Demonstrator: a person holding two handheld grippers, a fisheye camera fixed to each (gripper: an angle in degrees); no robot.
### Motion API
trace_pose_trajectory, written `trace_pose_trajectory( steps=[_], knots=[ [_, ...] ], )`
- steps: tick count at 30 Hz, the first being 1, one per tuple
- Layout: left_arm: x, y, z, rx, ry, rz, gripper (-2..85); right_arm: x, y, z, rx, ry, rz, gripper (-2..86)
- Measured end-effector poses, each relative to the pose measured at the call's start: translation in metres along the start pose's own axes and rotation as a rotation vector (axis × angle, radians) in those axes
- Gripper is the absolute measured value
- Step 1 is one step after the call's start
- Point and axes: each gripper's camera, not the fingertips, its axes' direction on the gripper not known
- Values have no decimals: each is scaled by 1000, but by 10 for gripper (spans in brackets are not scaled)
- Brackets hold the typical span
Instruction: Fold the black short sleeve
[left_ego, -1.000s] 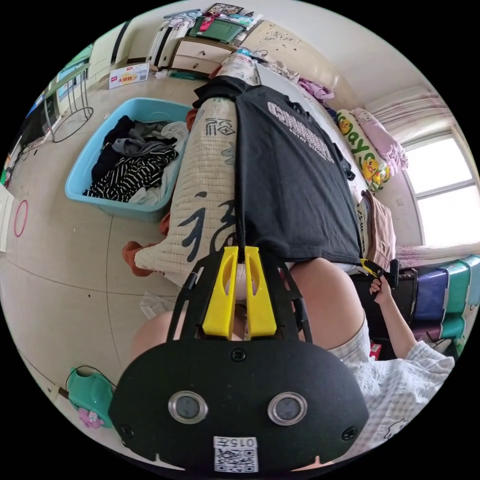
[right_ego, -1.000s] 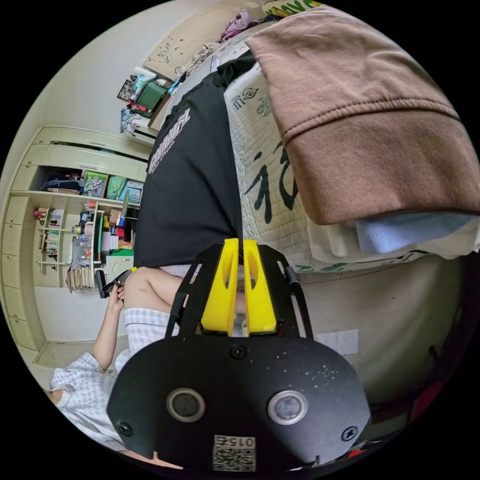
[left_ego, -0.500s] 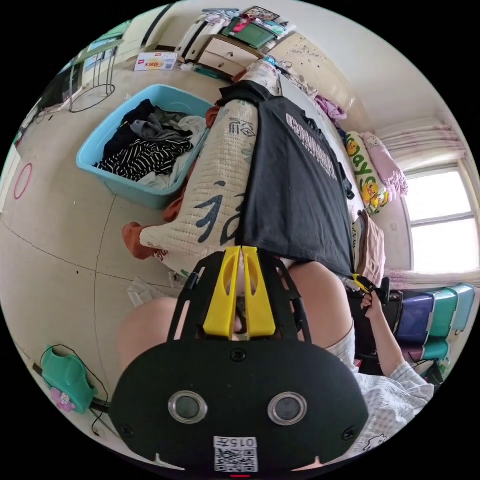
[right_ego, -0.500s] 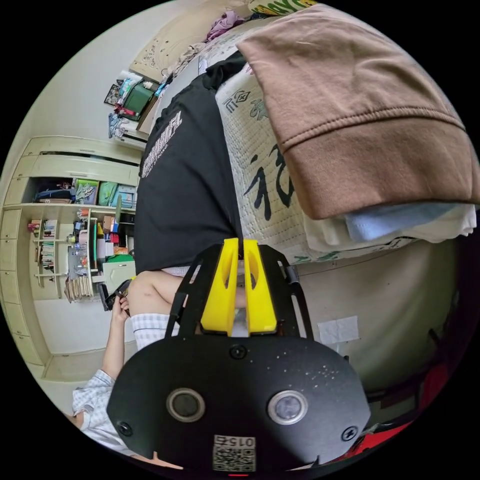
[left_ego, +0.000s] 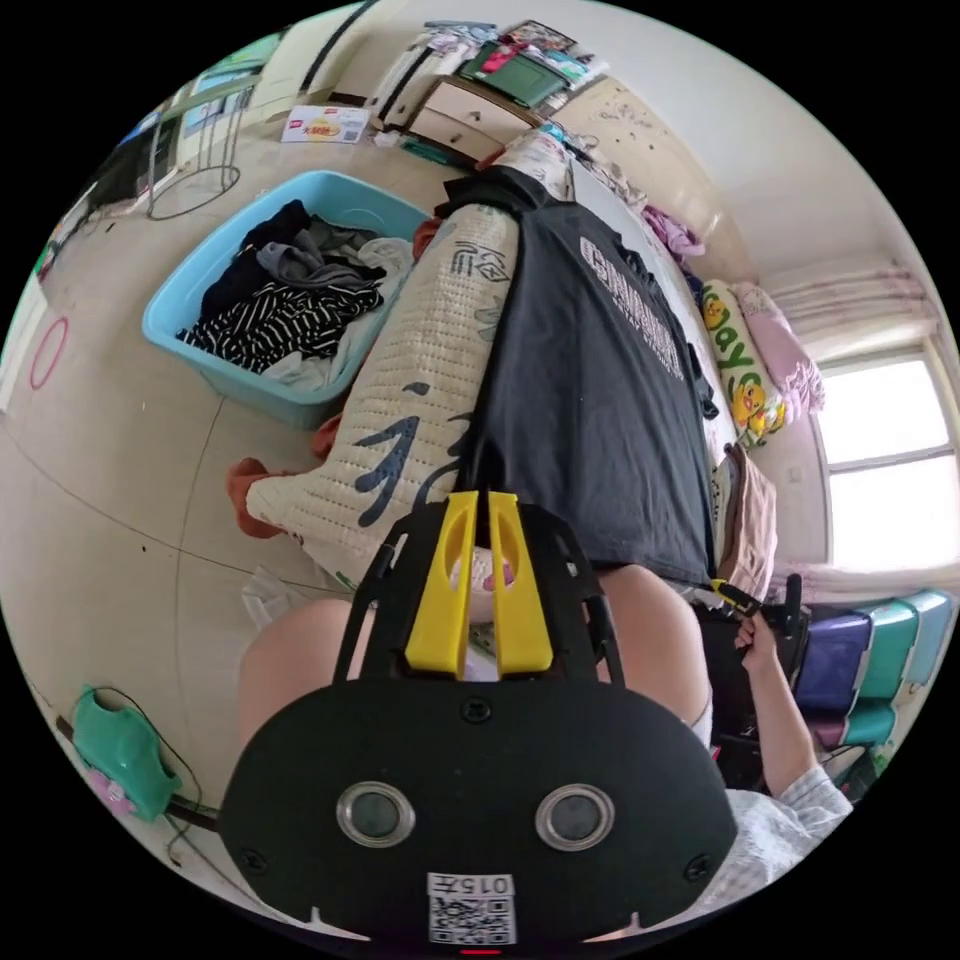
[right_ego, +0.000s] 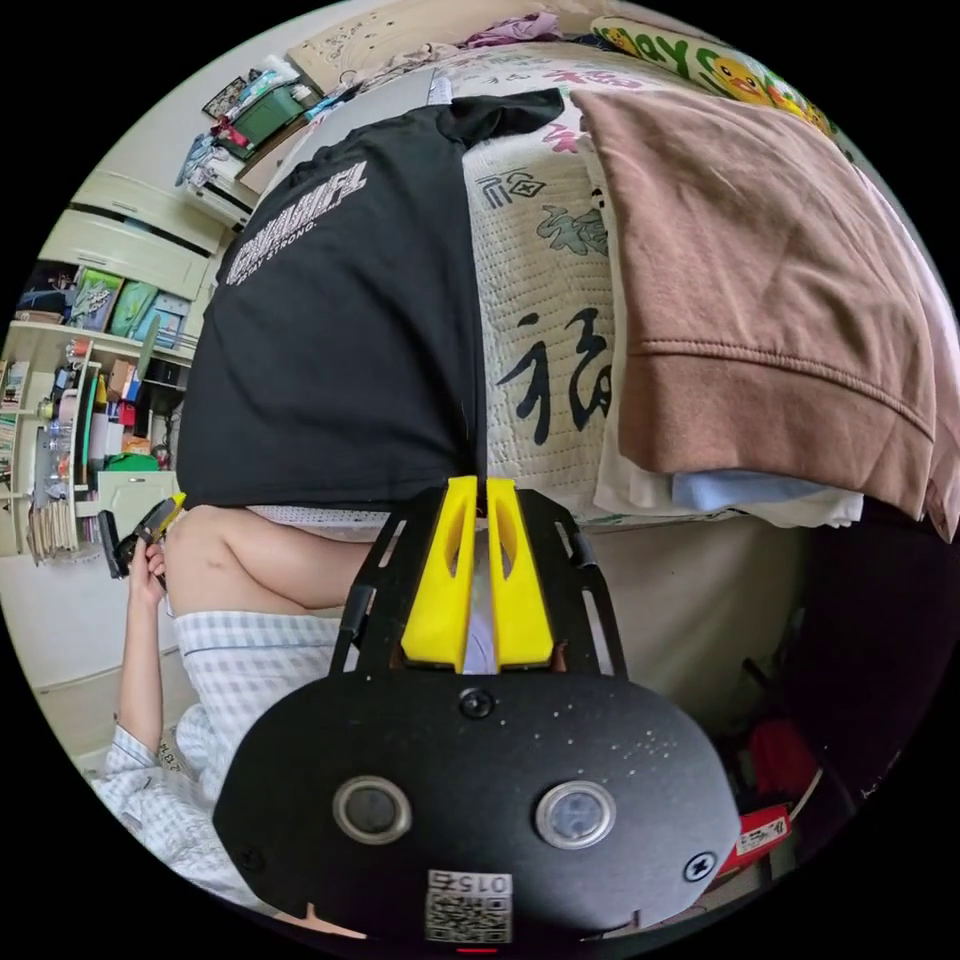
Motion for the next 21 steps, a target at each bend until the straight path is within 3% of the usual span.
trace_pose_trajectory(
  steps=[7, 11, 16, 21],
  knots=[
    [-23, 26, -21, 54, 77, -1, -5, -34, 0, 37, -117, 212, -55, 10],
    [-37, 32, -26, 83, 140, -70, -5, -26, -3, 37, -166, 182, -2, 19],
    [-25, 28, -50, 73, 185, -39, -1, 20, 9, -3, -108, 117, 57, 14],
    [-16, 23, -78, 93, 87, 16, 16, 89, 31, -58, 18, 110, 118, 4]
  ],
)
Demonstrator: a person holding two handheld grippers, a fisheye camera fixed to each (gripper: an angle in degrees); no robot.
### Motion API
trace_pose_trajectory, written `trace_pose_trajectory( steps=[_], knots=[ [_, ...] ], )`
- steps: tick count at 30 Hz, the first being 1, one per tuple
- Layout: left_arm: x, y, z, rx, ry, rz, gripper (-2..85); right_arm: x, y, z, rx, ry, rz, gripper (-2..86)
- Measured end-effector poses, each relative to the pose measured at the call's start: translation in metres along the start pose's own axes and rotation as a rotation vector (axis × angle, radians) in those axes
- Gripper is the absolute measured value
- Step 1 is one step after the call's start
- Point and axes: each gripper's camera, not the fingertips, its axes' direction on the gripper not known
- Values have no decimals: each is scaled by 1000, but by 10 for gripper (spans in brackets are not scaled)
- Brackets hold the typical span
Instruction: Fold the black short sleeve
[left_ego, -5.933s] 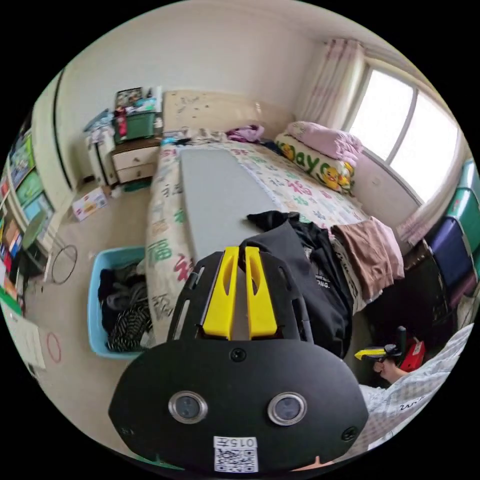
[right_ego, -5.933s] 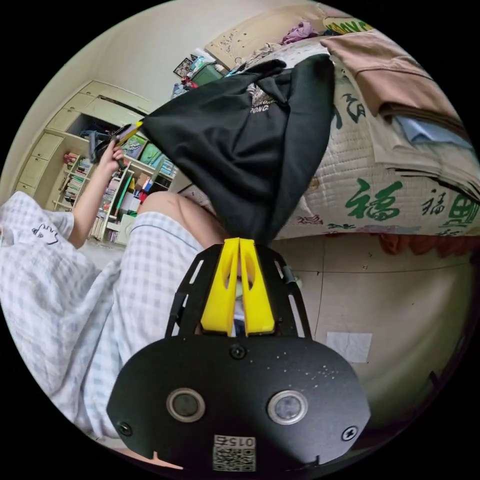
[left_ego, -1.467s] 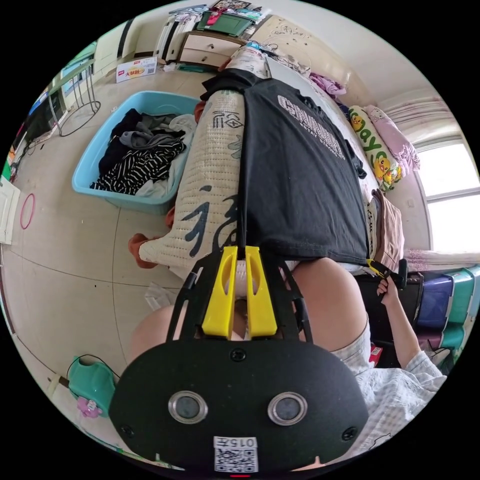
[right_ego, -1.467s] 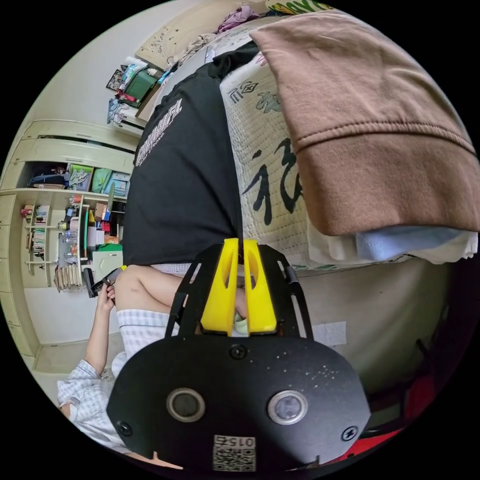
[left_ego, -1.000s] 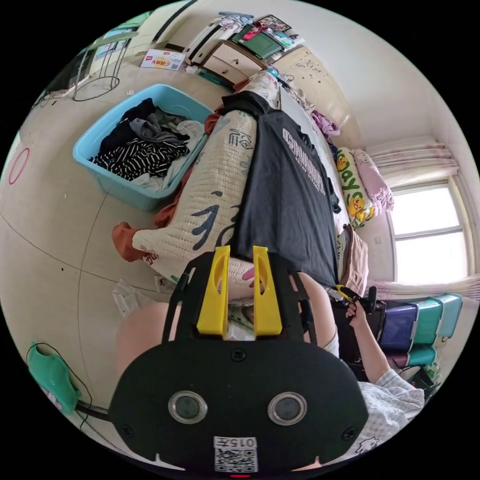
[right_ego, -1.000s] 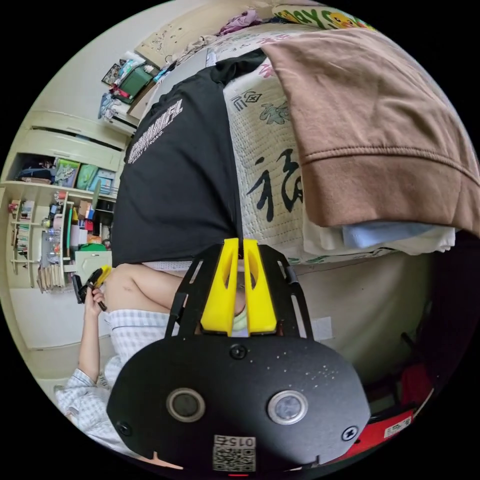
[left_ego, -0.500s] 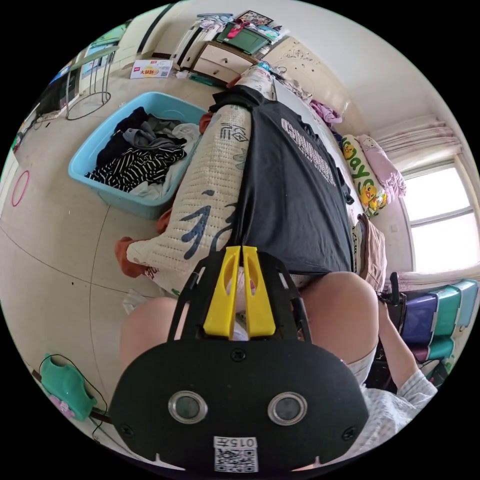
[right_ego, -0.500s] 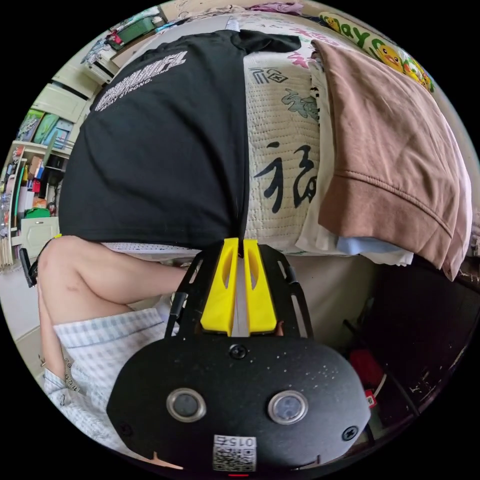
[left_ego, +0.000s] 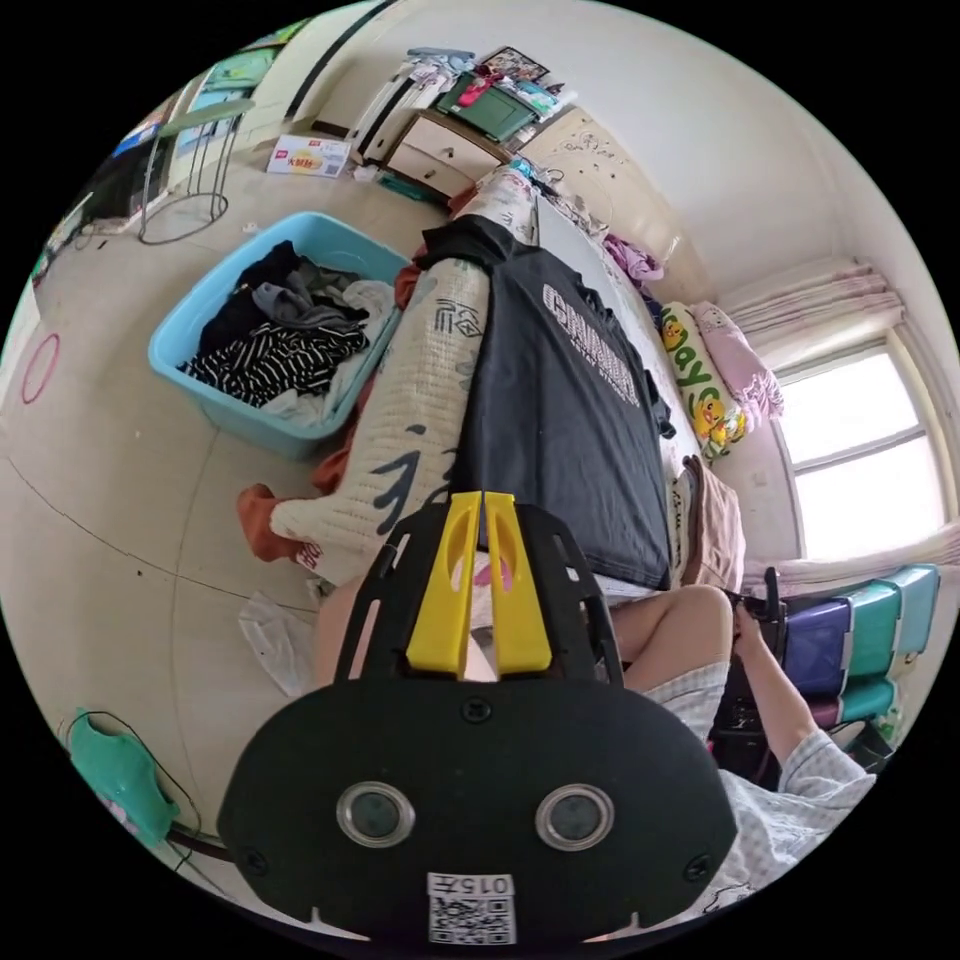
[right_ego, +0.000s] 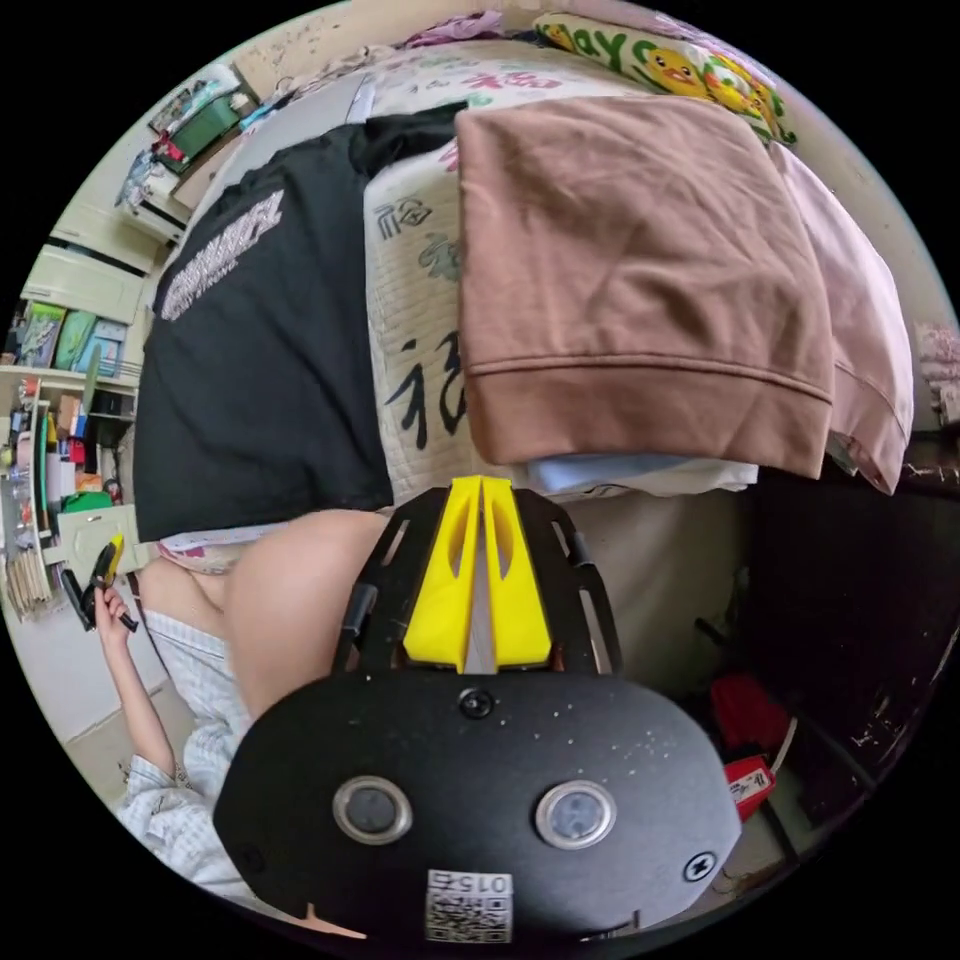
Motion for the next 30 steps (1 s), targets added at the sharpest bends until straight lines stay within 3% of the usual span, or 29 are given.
trace_pose_trajectory(
  steps=[4, 9, 15, 22, 24, 30],
  knots=[
    [1, 4, 23, -81, 35, -17, 59, 18, 12, -24, 149, -248, -86, 20],
    [3, 6, 55, -156, 52, -70, 21, 1, -2, 29, 22, -485, -153, 75],
    [31, 8, 30, -117, -39, 10, -3, -27, -14, 82, -72, -401, -163, 89],
    [56, 7, 28, -165, -143, 73, -6, -35, -5, 96, -84, -315, -192, 29],
    [63, 4, 47, -265, -207, 106, -7, -52, 0, 99, -79, -226, -259, 20],
    [100, 1, 46, -277, -308, 168, -6, -119, 15, 115, -65, 84, -399, 10]
  ],
)
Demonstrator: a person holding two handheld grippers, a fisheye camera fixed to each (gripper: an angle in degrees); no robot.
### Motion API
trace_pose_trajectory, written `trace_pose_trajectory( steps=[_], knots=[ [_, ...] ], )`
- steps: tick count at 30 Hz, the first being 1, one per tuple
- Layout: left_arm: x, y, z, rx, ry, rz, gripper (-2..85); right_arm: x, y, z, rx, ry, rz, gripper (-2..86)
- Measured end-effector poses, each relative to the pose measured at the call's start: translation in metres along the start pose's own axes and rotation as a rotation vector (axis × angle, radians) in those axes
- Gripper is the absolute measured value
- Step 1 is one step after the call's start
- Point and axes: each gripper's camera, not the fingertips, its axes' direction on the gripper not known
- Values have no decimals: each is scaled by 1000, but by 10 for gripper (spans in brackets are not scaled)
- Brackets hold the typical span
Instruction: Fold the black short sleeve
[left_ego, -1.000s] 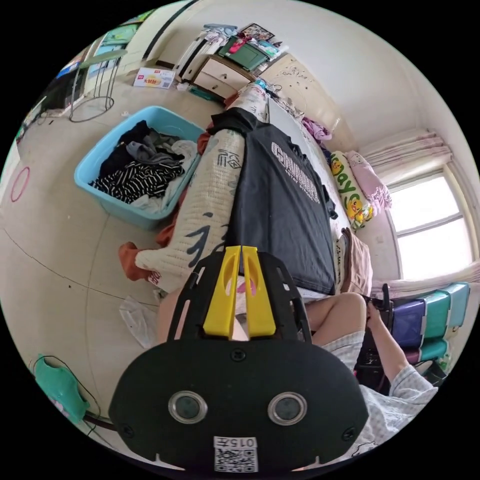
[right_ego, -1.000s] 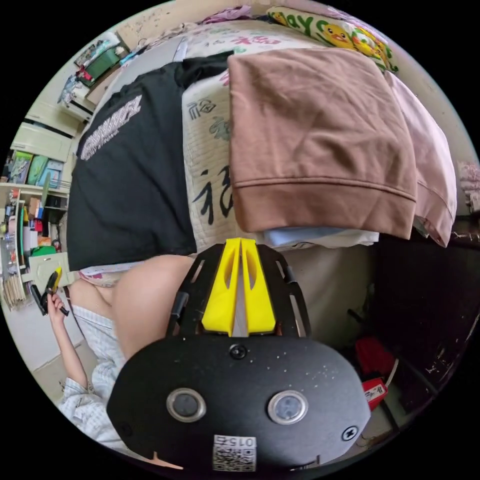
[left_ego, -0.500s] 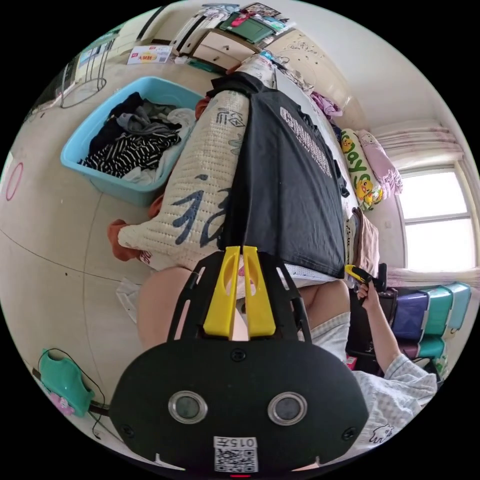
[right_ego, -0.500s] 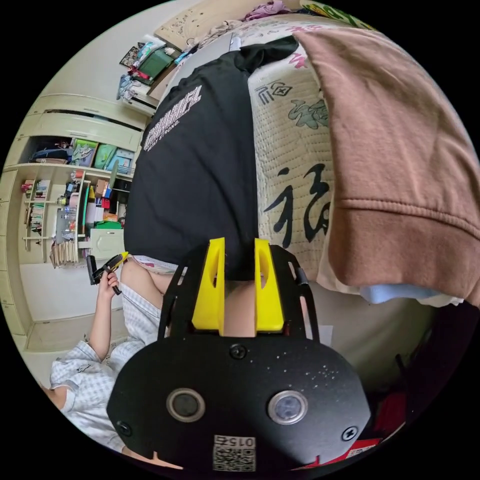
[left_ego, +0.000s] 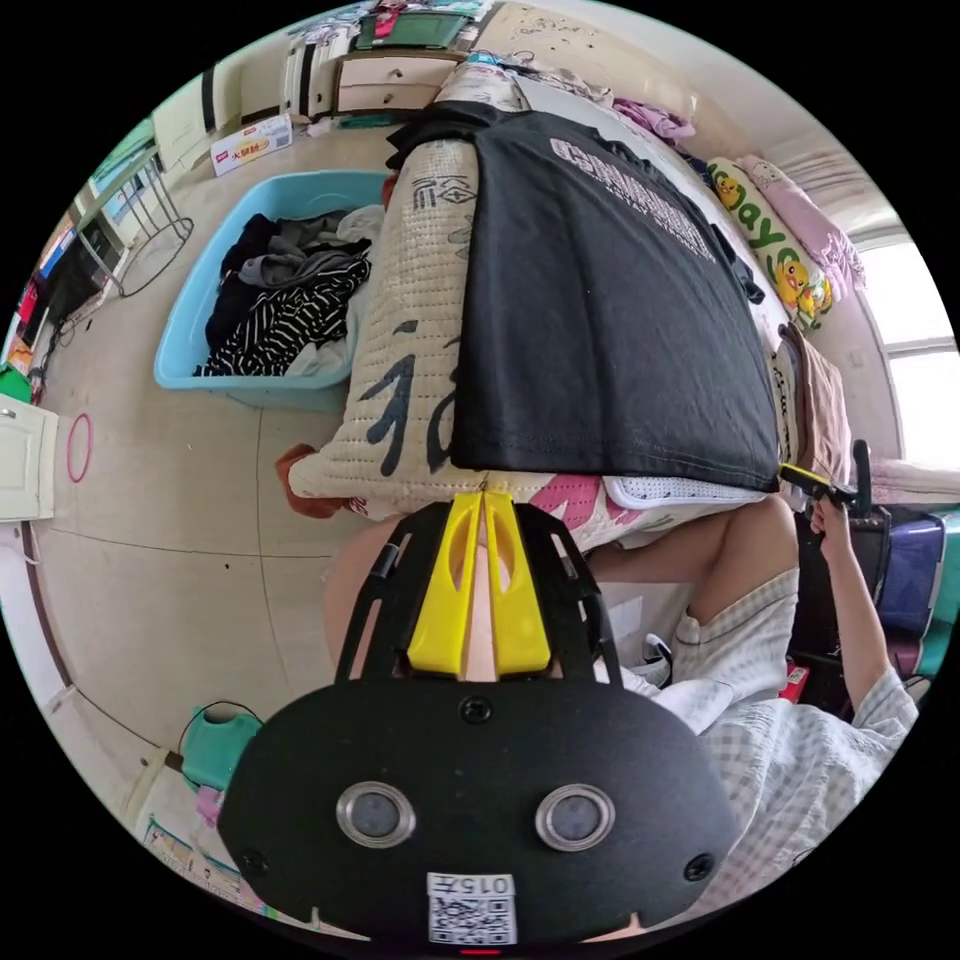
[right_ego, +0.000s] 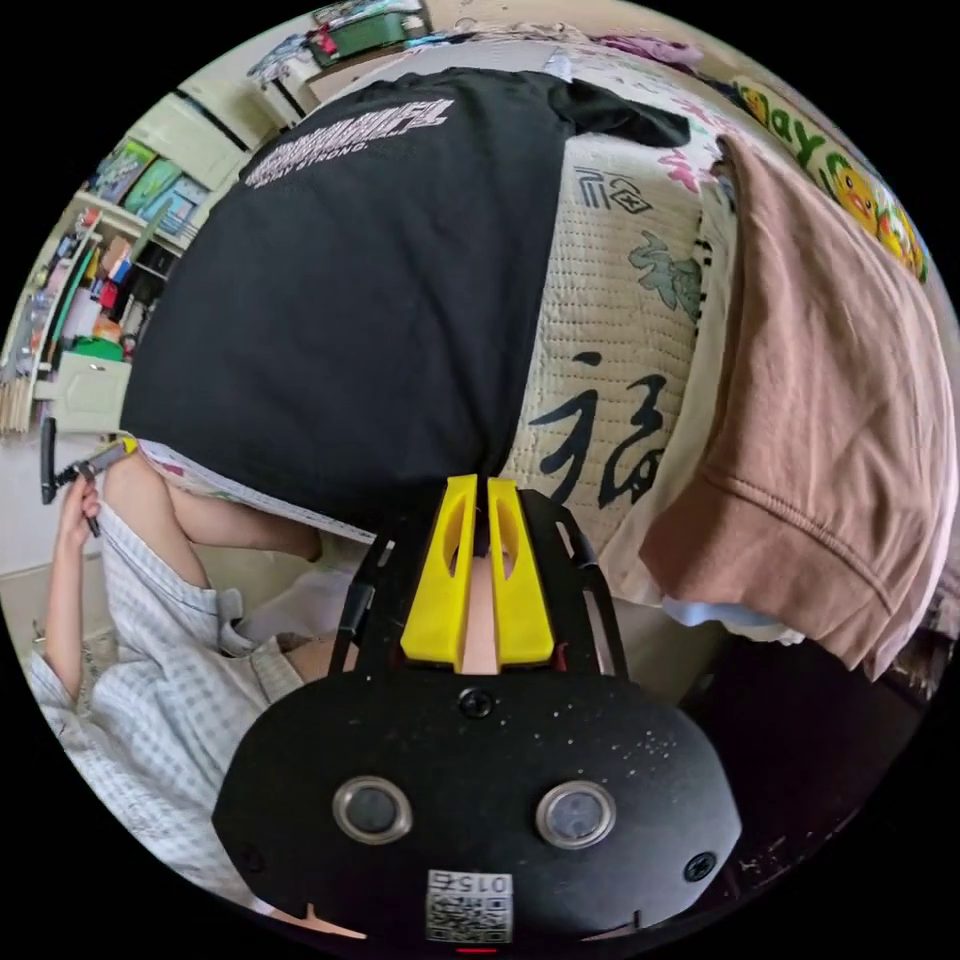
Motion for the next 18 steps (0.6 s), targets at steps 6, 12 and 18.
trace_pose_trajectory(
  steps=[6, 12, 18],
  knots=[
    [14, 3, -15, 18, 3, -13, -6, -41, 3, 13, 13, 175, -21, 8],
    [61, -14, -21, -48, -191, -17, -6, -24, 7, 13, 46, 59, 68, 8],
    [101, -17, -29, -87, -376, 41, -7, -8, 13, 2, 44, -38, 190, 7]
  ],
)
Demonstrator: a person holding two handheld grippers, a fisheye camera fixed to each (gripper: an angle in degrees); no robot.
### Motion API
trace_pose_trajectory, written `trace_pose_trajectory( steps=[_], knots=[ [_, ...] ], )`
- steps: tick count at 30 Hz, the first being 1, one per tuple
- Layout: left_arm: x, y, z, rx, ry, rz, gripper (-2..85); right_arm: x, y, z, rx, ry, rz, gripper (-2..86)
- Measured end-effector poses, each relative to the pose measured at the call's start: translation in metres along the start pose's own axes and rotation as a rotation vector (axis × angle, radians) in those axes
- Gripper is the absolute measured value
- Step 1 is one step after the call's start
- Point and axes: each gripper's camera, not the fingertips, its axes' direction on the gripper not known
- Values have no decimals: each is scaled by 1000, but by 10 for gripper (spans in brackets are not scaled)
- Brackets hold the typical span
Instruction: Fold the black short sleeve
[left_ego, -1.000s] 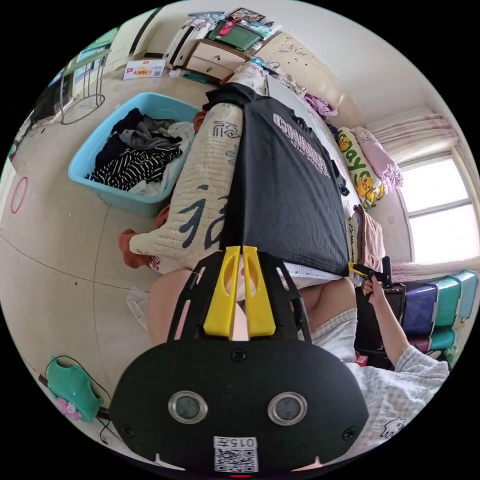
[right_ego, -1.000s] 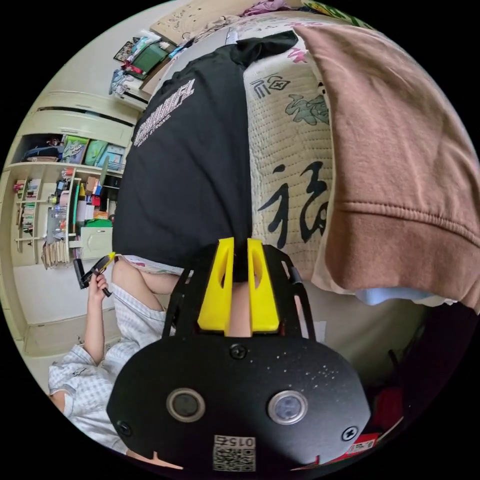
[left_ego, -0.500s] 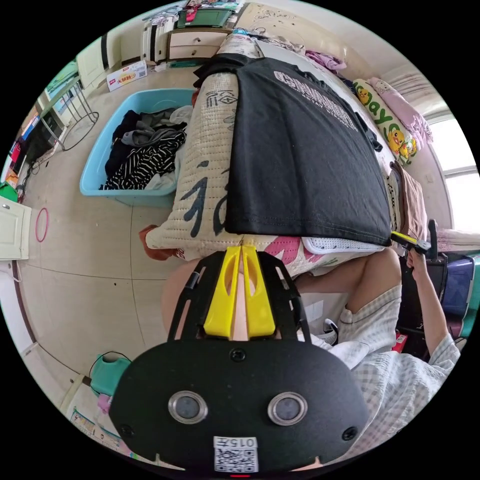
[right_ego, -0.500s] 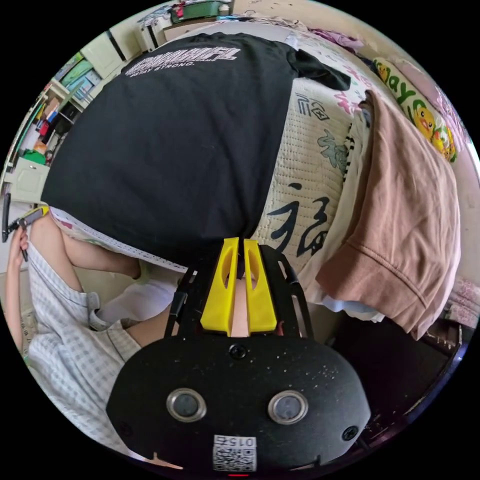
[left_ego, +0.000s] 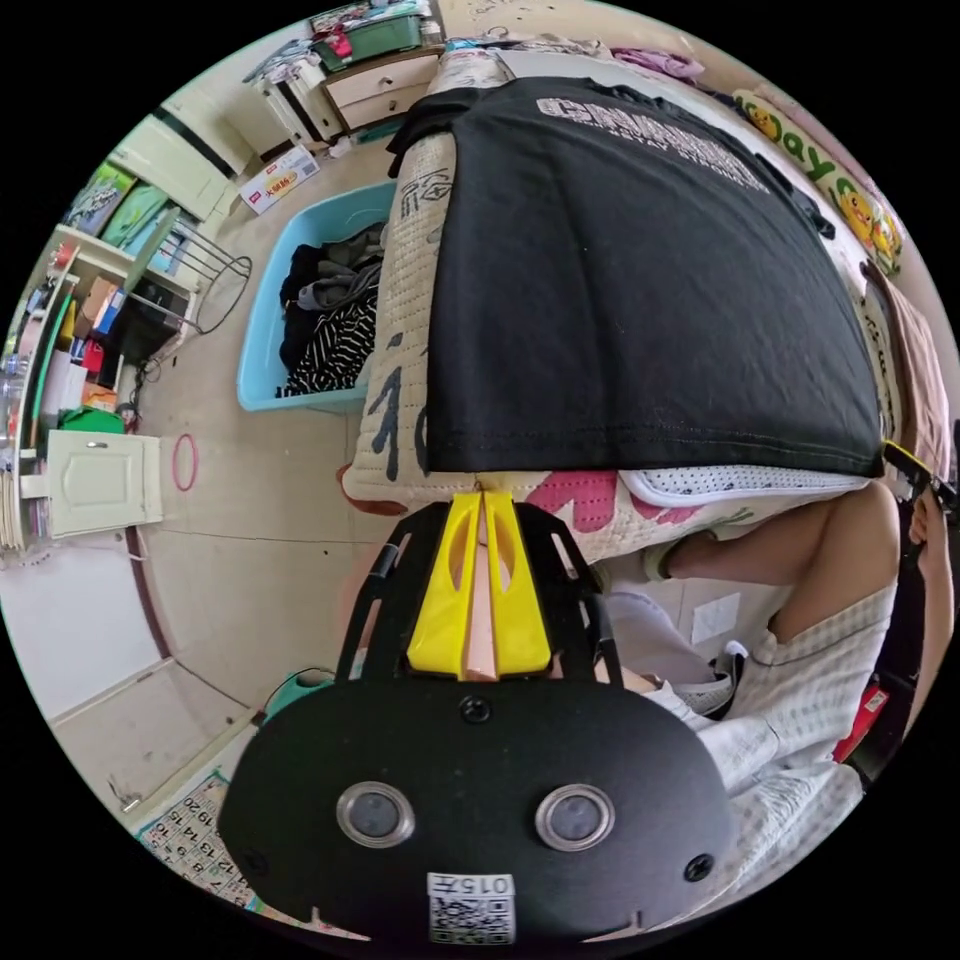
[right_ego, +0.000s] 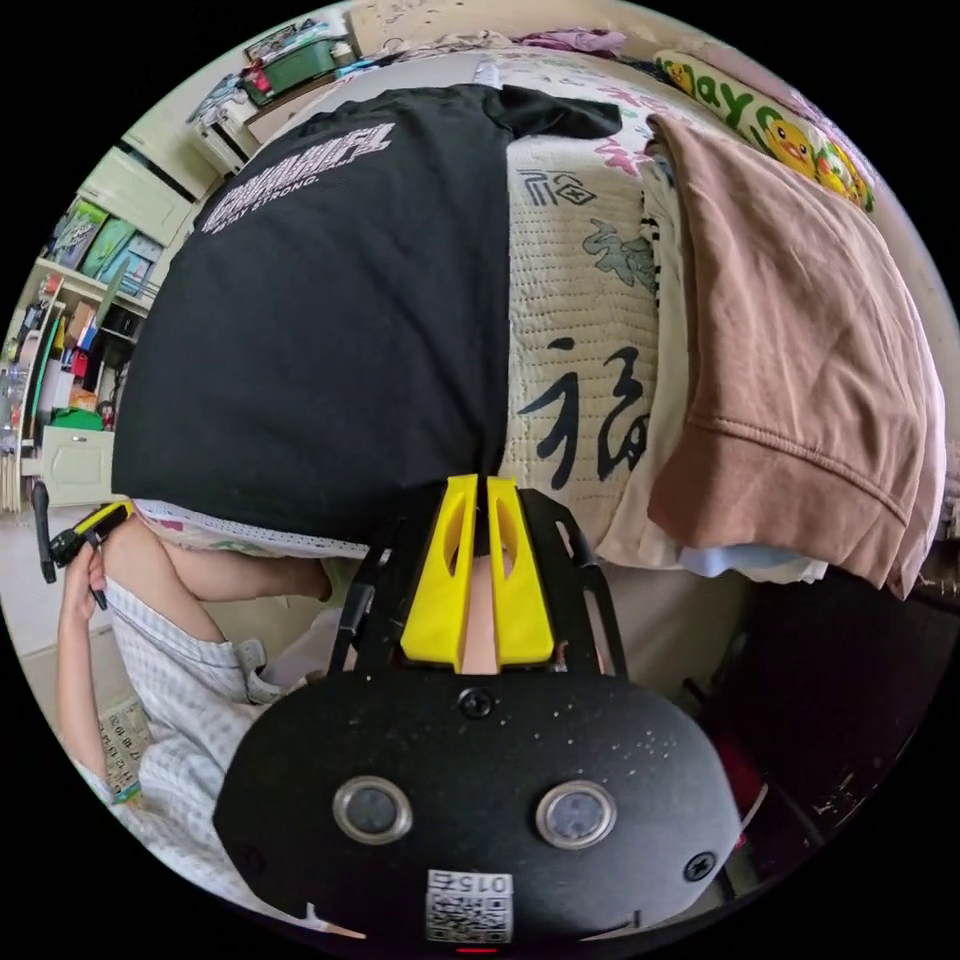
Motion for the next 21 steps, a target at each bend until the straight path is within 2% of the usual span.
trace_pose_trajectory(
  steps=[2, 4, 8, 12, 16, 21],
  knots=[
    [-3, 6, -5, -35, 46, 30, -7, 15, 4, -12, -25, -81, 0, 6],
    [-12, 12, -12, -33, 147, 56, -7, 30, 17, -28, 28, -147, -21, 4],
    [-46, 35, -43, 114, 275, 20, -7, 71, 49, -71, 204, -281, -10, 3],
    [-75, 32, -80, 254, 176, 32, -7, 90, 44, -99, 298, -320, -39, 3],
    [-100, -24, -128, 386, 199, 51, -7, 99, -19, -107, 317, -339, -7, 0],
    [-56, -167, -163, 471, 177, 211, -7, 109, -142, -101, 344, -373, 64, -4]
  ],
)
